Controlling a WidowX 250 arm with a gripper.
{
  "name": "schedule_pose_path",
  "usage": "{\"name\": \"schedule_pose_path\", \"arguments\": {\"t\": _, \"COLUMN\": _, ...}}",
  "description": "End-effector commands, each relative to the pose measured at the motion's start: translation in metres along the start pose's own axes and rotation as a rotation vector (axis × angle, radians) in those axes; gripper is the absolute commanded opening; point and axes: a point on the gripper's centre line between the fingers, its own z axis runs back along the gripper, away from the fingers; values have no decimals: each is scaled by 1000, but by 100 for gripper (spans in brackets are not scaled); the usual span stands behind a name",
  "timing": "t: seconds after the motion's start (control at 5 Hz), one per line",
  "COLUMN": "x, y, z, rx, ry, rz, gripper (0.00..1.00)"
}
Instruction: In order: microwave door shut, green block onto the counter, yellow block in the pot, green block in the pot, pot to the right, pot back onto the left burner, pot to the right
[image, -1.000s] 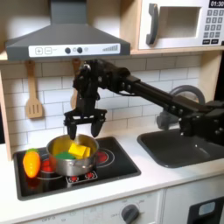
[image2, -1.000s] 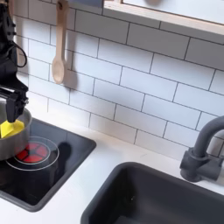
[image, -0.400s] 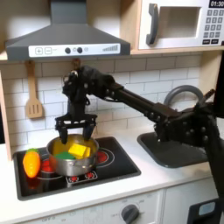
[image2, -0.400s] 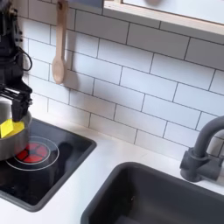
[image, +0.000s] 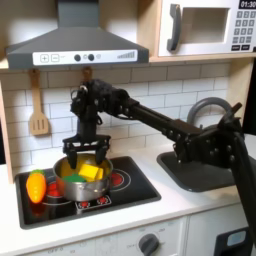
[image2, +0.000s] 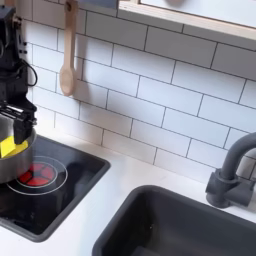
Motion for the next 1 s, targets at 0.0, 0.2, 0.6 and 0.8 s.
{"name": "schedule_pose_path", "arguments": {"t": 0.0, "x": -11, "y": -17, "z": -11, "rx": -35, "ry": 32, "rz": -33, "gripper": 100}}
{"name": "schedule_pose_path", "arguments": {"t": 0.2, "x": -17, "y": -27, "z": -4, "rx": -51, "ry": 20, "rz": -42, "gripper": 100}}
{"name": "schedule_pose_path", "arguments": {"t": 0.6, "x": -27, "y": -52, "z": 7, "rx": -65, "ry": 5, "rz": -61, "gripper": 100}}
{"name": "schedule_pose_path", "arguments": {"t": 0.8, "x": -29, "y": -71, "z": 10, "rx": -71, "ry": -1, "rz": -83, "gripper": 100}}
